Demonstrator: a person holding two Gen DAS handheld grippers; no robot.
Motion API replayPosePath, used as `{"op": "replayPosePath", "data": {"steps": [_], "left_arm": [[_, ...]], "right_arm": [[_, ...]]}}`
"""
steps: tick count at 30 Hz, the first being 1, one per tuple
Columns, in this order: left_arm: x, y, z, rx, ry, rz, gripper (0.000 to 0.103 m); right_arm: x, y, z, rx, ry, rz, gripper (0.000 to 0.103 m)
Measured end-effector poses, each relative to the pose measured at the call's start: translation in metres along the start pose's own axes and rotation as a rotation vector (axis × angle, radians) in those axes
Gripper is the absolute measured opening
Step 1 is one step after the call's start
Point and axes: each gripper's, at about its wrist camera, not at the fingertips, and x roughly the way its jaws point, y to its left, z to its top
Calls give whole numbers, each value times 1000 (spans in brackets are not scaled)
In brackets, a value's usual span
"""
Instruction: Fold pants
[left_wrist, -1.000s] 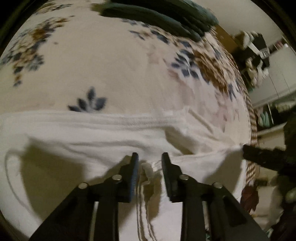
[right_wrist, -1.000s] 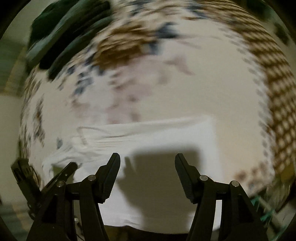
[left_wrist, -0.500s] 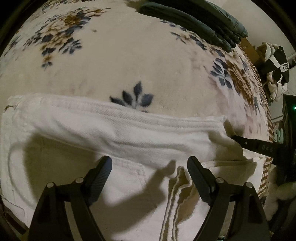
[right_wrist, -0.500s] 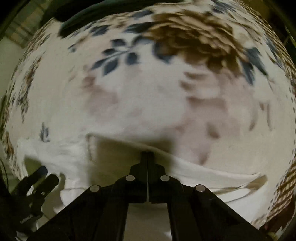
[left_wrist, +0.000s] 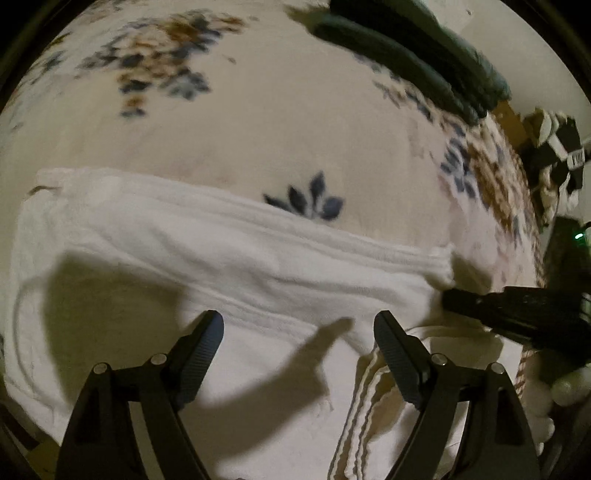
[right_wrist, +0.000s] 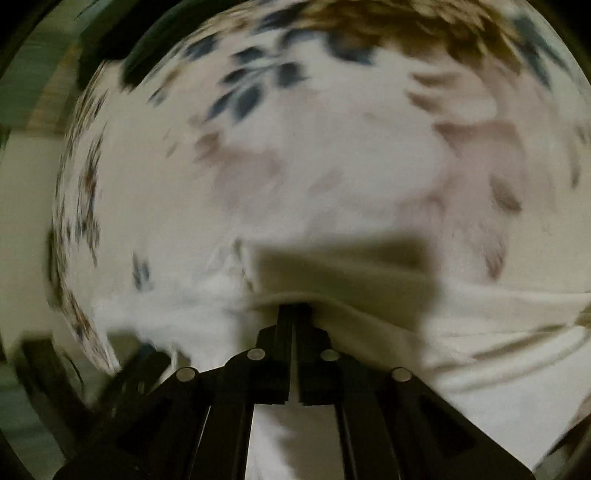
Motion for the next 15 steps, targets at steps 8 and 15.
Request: {"op": "replayPosePath", "data": {"steps": [8, 15], "left_arm": [[-98, 99, -71, -391, -160, -28, 85], [-74, 197, -104, -762, -199, -85, 92]], "right_arm": [[-33, 39, -49, -128, -68, -89, 72], [-28, 48, -107, -73, -35, -124, 72]]}}
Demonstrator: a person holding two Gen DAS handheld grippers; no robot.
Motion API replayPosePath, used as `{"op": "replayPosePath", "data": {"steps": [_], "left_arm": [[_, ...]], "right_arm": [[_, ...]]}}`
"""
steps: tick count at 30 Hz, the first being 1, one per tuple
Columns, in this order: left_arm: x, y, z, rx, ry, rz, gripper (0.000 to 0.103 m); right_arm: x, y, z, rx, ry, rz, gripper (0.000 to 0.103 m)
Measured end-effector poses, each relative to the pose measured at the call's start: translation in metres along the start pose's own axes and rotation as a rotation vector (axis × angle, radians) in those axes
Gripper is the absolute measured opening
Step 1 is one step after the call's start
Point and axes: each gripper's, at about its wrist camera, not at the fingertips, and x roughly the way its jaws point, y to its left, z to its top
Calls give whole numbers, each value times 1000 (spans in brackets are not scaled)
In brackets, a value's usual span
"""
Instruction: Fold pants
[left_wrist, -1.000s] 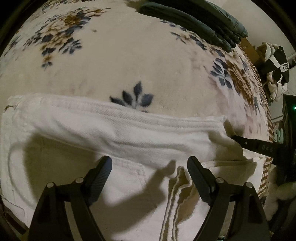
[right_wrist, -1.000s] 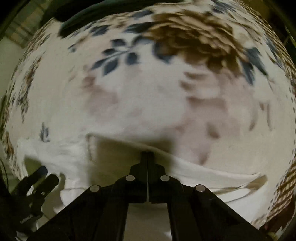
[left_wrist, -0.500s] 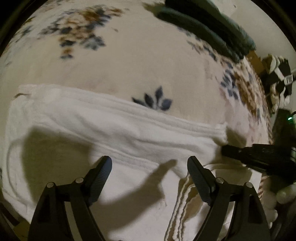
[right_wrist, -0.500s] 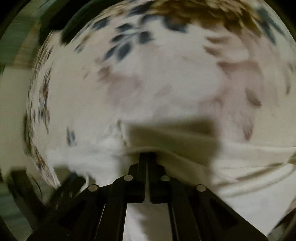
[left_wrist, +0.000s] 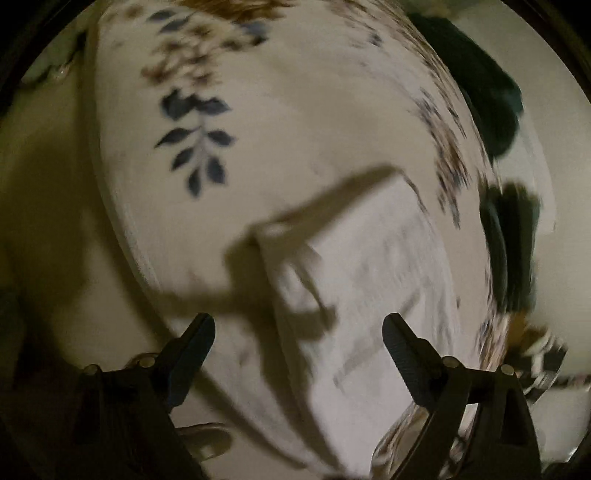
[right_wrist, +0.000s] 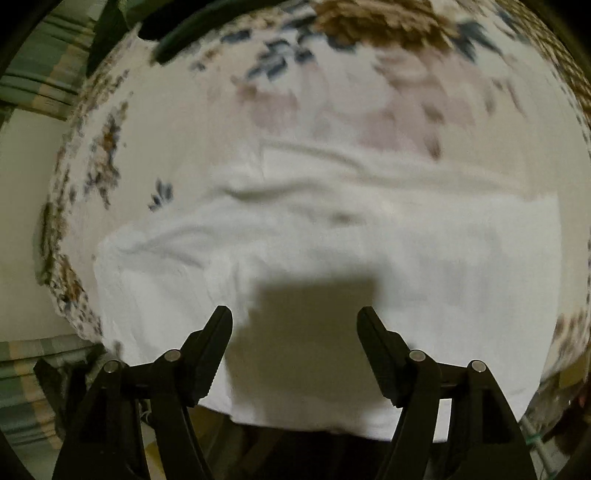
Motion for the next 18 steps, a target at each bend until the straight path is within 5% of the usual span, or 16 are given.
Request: {"op": "replayPosePath", "data": {"steps": [2, 5, 8, 11, 15, 18], "left_arm": [[9, 2, 8, 30, -32, -3, 90], [13, -6, 12, 110, -82, -14, 39], [12, -16, 10, 164, -132, -59, 25], [22, -7, 16, 123, -131, -95, 35], [38, -7, 21, 100, -129, -278, 90], [44, -30, 24, 188, -121, -242, 90]], "right_arm": [[14, 5, -9, 17, 19, -20, 72], [25, -1, -13, 37, 26, -52, 72], [32, -6, -14, 65, 32, -58, 72], [30, -5, -13, 62, 24, -58, 72], [28, 5, -12, 39, 18, -55, 72], [28, 12, -12, 31, 23, -45, 72]]}}
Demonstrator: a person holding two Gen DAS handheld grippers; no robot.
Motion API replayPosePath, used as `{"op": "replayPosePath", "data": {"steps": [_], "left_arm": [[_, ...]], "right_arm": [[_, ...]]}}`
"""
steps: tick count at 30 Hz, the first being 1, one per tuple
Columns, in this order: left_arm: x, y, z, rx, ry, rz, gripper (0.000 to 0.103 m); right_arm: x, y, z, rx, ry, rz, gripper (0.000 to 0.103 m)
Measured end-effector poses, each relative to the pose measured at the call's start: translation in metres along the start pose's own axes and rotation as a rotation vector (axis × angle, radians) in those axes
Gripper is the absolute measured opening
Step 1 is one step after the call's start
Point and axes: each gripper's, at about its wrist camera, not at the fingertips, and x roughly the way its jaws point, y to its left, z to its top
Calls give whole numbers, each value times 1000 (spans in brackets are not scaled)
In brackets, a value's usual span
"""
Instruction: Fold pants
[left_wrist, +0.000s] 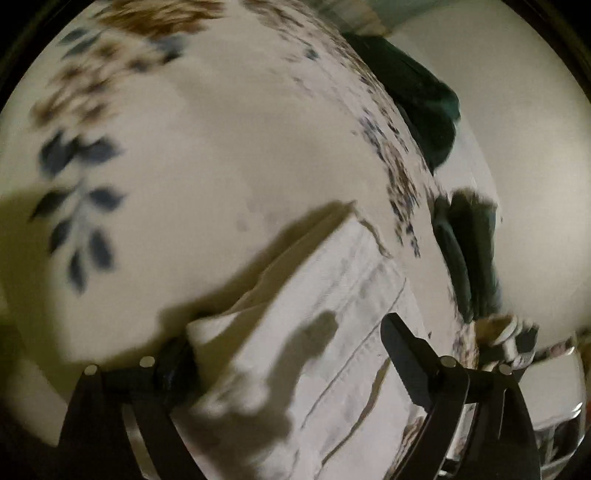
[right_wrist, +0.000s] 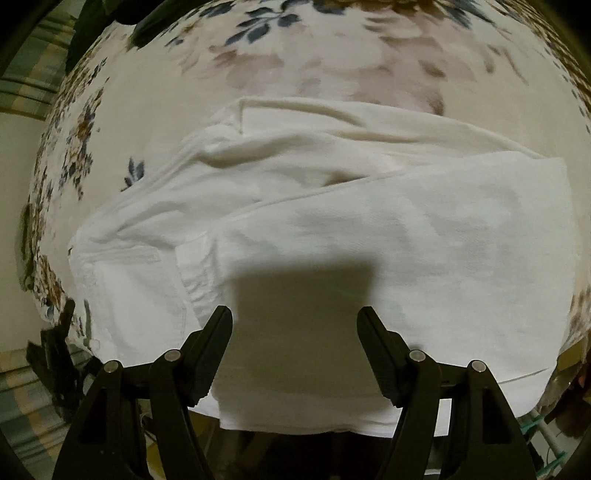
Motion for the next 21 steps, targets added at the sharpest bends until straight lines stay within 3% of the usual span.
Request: {"op": "replayPosePath", "data": {"steps": [2, 3, 4, 9, 15, 19, 21], "left_arm": [[2, -5, 3, 20, -7, -1, 76], [3, -6, 5, 21, -10, -4, 40], [3, -6, 6, 21, -5, 6, 25], [-25, -32, 1, 105, -59, -38, 21], [-84, -104, -17, 228, -136, -157, 16], [-100, -168, -46, 323, -124, -252, 15], [-92, -201, -71, 381, -78, -297, 15]], "right_arm": [[4, 8, 1, -1, -1, 6, 72], [4, 8, 0, 2, -3, 9, 72], [5, 9, -1, 6, -4, 13, 72], [4, 1, -8, 27, -15, 27, 72], [-12, -26, -14, 67, -66, 59, 72], [-36, -62, -21, 118, -110, 88, 72], [-49, -85, -25, 149, -128, 97, 72]]}}
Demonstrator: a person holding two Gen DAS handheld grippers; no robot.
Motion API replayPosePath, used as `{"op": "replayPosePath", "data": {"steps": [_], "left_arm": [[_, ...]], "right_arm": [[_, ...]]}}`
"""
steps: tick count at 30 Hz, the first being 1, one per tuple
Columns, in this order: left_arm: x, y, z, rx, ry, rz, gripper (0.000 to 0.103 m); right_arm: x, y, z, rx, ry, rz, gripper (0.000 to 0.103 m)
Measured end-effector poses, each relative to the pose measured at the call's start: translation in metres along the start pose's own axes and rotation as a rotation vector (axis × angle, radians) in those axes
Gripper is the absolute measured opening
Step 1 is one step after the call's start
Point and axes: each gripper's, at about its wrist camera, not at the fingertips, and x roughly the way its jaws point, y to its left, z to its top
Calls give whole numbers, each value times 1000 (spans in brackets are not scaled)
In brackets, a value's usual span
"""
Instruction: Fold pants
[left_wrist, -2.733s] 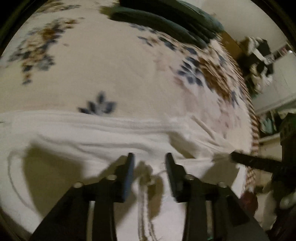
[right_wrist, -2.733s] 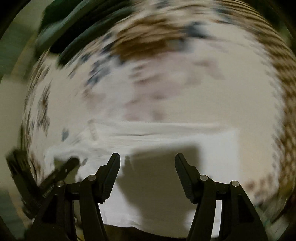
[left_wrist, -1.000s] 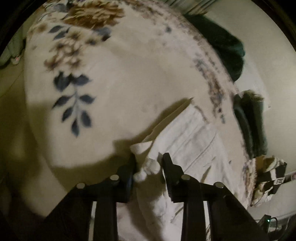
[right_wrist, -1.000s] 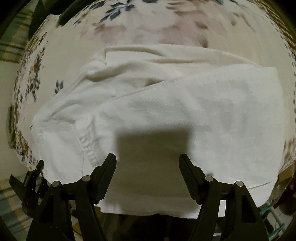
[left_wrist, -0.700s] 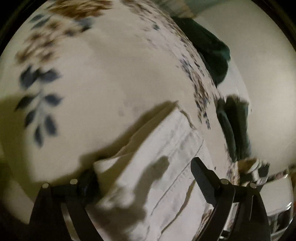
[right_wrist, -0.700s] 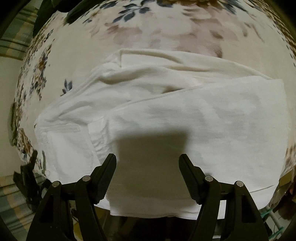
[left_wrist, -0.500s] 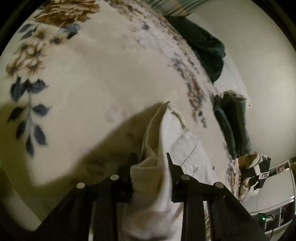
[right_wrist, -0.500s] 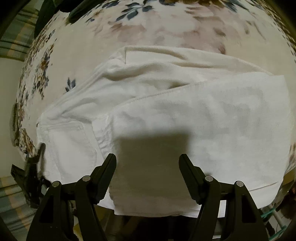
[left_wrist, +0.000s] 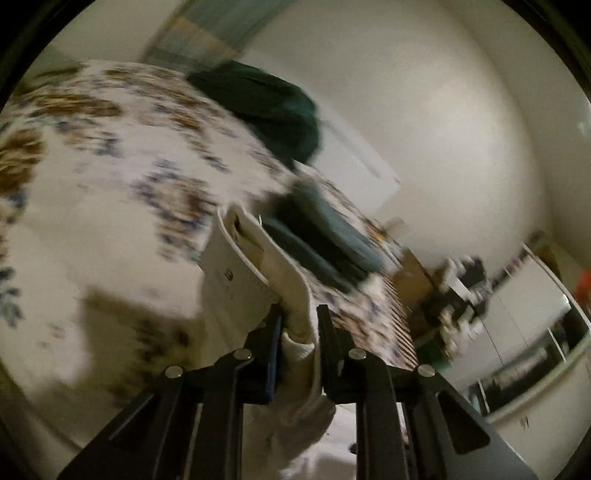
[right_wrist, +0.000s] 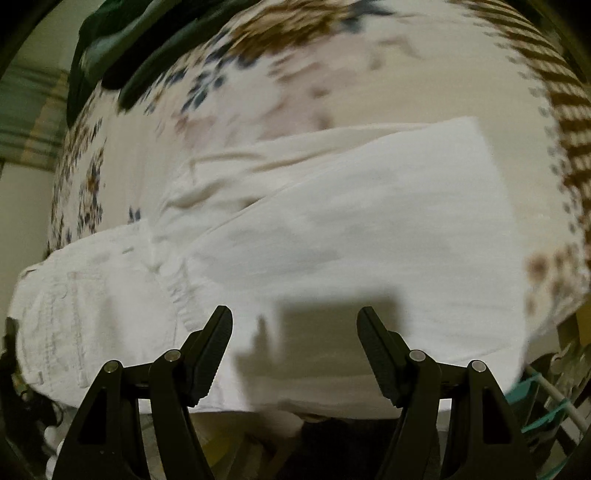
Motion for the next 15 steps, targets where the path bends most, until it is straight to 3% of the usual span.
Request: {"op": "replayPosePath", "data": {"steps": [5, 10, 12, 14, 15], "left_arm": [[65, -54, -59, 71, 167, -57, 15], [138, -72, -127, 126, 473, -29, 15], [143, -76, -134, 57, 559, -65, 17], [141, -84, -130, 42, 597, -29, 20], [133, -89, -125, 48, 587, -21, 33]], "right_arm": [[-37, -60, 5, 59, -26, -5, 72], [-60, -106, 11, 79, -35, -18, 72], [-64, -116, 16, 78, -32, 3, 72], [-67, -120, 21, 68, -24, 41, 73], [-67, -118, 23, 51, -17, 65, 74]]}}
